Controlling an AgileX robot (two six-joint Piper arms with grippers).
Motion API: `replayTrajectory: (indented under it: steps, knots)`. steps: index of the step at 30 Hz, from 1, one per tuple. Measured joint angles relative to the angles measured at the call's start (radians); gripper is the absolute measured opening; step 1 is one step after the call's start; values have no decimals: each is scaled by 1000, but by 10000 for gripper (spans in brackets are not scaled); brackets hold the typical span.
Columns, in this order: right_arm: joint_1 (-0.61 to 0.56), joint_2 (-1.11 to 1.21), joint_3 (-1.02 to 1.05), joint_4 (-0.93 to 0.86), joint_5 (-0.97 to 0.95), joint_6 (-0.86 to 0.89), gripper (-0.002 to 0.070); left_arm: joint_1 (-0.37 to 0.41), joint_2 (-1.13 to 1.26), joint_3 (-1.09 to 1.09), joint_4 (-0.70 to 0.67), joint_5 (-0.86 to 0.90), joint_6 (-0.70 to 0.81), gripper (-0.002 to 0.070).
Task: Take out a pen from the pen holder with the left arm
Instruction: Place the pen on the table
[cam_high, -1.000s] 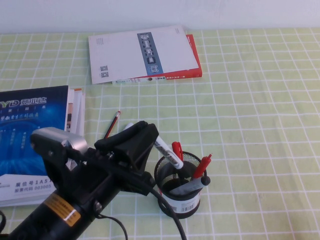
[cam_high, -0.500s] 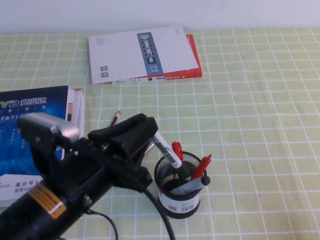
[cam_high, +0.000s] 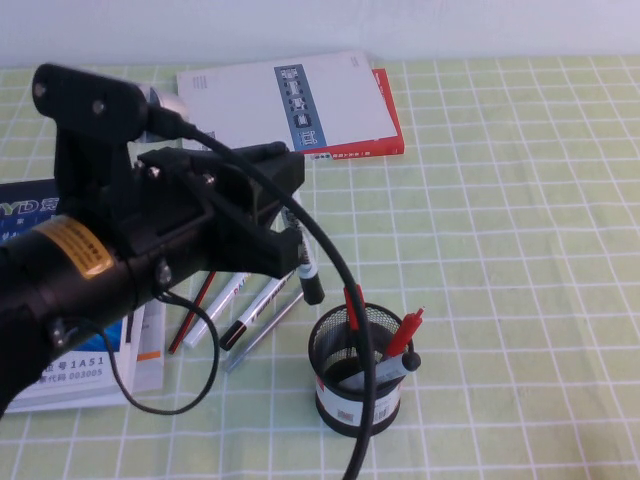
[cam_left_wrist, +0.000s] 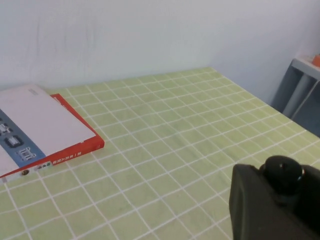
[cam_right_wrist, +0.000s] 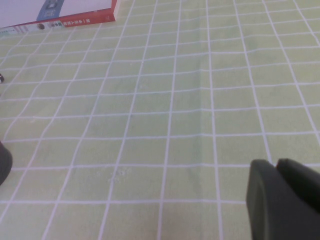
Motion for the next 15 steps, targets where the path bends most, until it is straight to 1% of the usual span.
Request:
replayTrajectory:
  steps: [10,13,15]
  knots:
    - [0,0,0,0,0,0,-14,10,0,-21,23,81,35,119]
    - [0,0,0,0,0,0,-14,22,9,-75,63,165,41,119]
    - [0,0,0,0,0,0,-14,49,29,-137,84,261,33,119]
